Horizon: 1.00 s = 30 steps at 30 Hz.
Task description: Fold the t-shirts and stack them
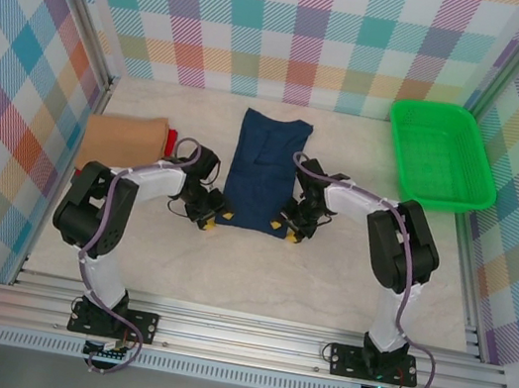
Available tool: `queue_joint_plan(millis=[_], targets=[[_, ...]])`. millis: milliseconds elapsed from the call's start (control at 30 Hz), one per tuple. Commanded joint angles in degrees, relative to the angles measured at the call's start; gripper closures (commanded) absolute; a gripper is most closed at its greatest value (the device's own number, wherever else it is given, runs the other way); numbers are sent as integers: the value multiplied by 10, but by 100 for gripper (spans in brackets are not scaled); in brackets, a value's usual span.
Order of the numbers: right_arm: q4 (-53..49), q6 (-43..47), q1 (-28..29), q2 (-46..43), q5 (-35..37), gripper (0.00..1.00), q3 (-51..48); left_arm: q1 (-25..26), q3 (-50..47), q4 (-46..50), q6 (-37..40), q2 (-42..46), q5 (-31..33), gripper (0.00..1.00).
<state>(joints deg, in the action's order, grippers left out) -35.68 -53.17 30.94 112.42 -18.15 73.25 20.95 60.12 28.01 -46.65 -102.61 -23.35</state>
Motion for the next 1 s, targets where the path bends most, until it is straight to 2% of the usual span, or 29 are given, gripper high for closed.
queue_joint_plan(millis=[0,100,267,400,567,767,967], targets=[[3,3,1,26,0,62,22,3,25,-3,19,-21,16,57],[9,-4,1,32,1,67,19,3,46,-7,27,-44,20,67],[10,-7,2,38,7,81,28,7,67,-15,26,-58,35,86],[6,-5,3,32,11,98,40,12,74,-14,26,-47,38,100],[1,-4,9,2,10,100,35,21,68,12,38,-14,33,100],[-7,-2,27,-64,2,100,-29,42,-7,50,44,84,34,100],[-58,31,89,-127,-12,100,-83,113,-98,98,60,189,28,100]])
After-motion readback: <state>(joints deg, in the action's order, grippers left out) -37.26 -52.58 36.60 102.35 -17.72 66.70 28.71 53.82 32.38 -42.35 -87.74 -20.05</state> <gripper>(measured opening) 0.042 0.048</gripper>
